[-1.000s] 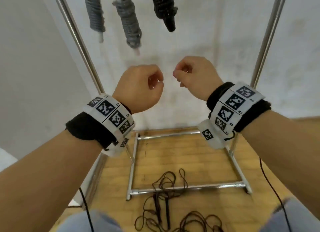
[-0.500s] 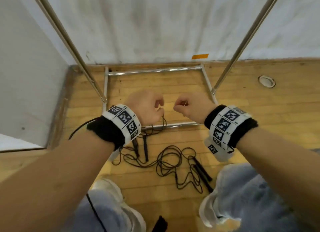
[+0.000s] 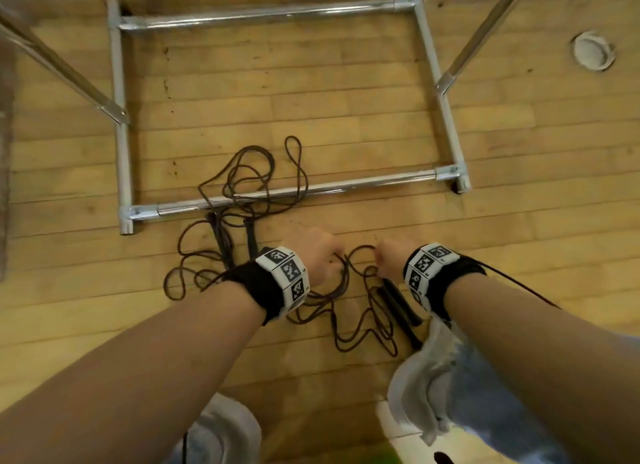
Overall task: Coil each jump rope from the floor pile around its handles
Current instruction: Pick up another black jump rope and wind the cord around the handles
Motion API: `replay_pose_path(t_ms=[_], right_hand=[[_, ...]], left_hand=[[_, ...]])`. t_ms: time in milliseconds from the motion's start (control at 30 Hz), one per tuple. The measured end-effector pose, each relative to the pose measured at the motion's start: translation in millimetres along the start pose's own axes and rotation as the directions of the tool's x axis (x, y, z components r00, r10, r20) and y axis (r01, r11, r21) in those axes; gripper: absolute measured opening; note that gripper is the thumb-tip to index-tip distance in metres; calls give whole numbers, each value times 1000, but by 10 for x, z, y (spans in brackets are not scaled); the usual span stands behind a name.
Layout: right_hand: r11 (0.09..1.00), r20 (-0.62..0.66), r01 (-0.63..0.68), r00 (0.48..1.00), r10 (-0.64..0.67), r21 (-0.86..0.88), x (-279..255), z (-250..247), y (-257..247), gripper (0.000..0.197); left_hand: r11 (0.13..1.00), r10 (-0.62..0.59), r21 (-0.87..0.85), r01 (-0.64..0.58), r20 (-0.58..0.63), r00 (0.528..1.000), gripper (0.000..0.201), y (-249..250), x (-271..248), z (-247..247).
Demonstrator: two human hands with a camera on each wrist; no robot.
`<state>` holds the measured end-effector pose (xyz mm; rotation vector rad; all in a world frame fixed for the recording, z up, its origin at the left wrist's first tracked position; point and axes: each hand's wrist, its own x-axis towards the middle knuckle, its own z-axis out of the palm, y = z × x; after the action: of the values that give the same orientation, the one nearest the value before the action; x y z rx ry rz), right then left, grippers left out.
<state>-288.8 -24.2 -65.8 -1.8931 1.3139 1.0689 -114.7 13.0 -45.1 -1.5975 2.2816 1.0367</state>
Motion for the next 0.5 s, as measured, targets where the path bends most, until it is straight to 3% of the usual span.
replay_pose_path(t_ms=[100,200,300,367,500], right_hand=[[999,-17,37,999,-37,0,200,328,143,27],[997,-133,50,990,-43,53,318,560,240,30],[970,-281,110,958,-46,216,384,628,266,27],[923,-383,156,924,-9,353,398,550,242,18],[795,-538,262,838,93,547,376,120,125,8]], left_hand=[[997,-2,-74,7,74,997,39,-33,240,240],[998,14,-55,-6,137,990,52,-63,421,452],[998,-24,-56,35,187,982,54,-122,534,604],[987,-64,-140,82,132,989,39,-155,579,625],[949,-159,-292,115,-132,978,24,-252,595,322]])
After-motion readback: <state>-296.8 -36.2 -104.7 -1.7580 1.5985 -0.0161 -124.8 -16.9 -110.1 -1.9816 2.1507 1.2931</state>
